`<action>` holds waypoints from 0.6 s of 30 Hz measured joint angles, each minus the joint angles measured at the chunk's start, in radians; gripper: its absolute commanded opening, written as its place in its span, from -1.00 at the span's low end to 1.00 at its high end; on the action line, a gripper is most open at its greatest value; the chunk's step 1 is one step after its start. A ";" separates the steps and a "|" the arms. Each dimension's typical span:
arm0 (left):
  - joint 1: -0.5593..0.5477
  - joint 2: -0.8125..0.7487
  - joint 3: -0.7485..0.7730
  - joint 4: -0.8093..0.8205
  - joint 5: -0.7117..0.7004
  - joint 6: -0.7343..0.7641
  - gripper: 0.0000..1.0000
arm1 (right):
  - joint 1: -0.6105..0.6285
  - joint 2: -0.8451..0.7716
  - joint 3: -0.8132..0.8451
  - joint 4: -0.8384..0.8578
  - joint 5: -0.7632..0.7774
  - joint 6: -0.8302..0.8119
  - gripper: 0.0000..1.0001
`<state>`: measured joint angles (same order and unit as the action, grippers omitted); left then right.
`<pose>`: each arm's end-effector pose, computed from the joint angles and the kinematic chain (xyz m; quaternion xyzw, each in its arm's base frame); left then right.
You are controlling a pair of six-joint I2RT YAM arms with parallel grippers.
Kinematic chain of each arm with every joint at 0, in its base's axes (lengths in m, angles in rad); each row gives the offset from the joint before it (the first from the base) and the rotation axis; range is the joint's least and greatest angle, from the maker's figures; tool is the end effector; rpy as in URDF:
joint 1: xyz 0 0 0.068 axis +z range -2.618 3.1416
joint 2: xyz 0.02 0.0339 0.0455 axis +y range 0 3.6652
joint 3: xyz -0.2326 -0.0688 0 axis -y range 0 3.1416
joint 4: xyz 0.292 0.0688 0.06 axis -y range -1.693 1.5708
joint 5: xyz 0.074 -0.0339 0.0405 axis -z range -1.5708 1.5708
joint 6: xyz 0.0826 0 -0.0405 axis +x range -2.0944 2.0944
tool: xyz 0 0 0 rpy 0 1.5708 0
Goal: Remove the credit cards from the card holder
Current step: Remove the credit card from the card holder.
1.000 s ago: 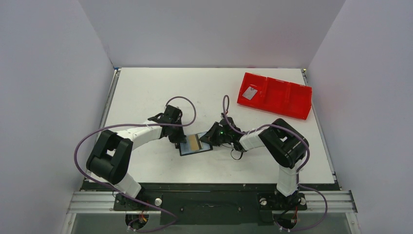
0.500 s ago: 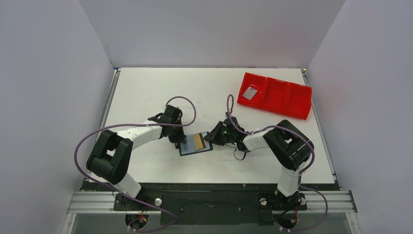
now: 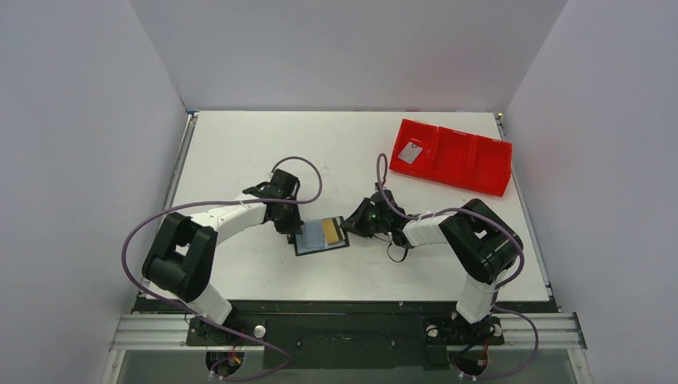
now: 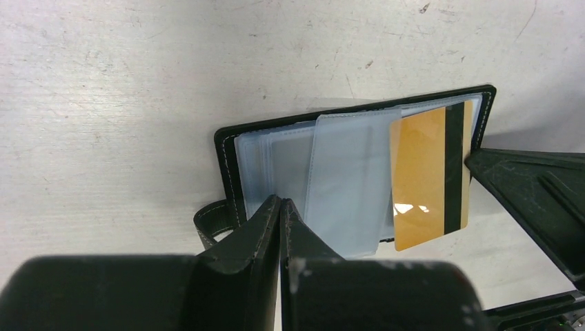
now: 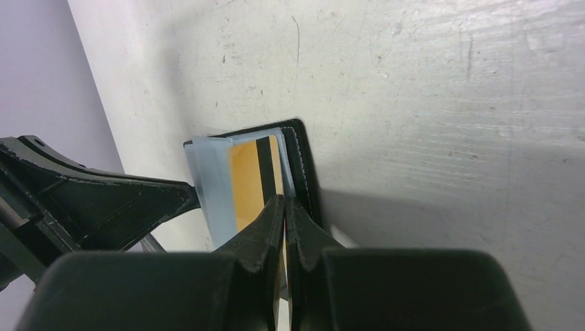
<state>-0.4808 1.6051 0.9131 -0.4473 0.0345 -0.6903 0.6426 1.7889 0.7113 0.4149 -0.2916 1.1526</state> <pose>0.3148 -0.1674 0.0636 -0.0984 0.9717 -0.1323 0.1691 0.2917 0.2480 0.0176 0.1626 0.8765 0.4207 0.1685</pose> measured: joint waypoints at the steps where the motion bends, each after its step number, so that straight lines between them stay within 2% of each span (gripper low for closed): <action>1: 0.000 0.000 0.008 -0.013 0.000 0.002 -0.97 | -0.002 -0.003 0.000 -0.005 0.000 -0.001 -1.00; 7: 0.000 -0.005 0.063 -0.050 0.023 0.014 -0.52 | -0.009 -0.017 0.000 -0.019 -0.004 -0.004 -1.00; 14: 0.000 -0.027 0.077 -0.040 0.142 -0.010 -0.25 | -0.027 -0.017 -0.007 0.011 -0.043 0.031 -1.00; 18: 0.001 -0.027 0.075 -0.001 0.239 -0.058 -0.19 | -0.036 -0.017 -0.018 0.034 -0.061 0.049 -1.00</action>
<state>-0.4801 1.5784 0.9878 -0.4480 0.2737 -0.7486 0.6067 1.7721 0.6933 0.4492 -0.3531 1.2018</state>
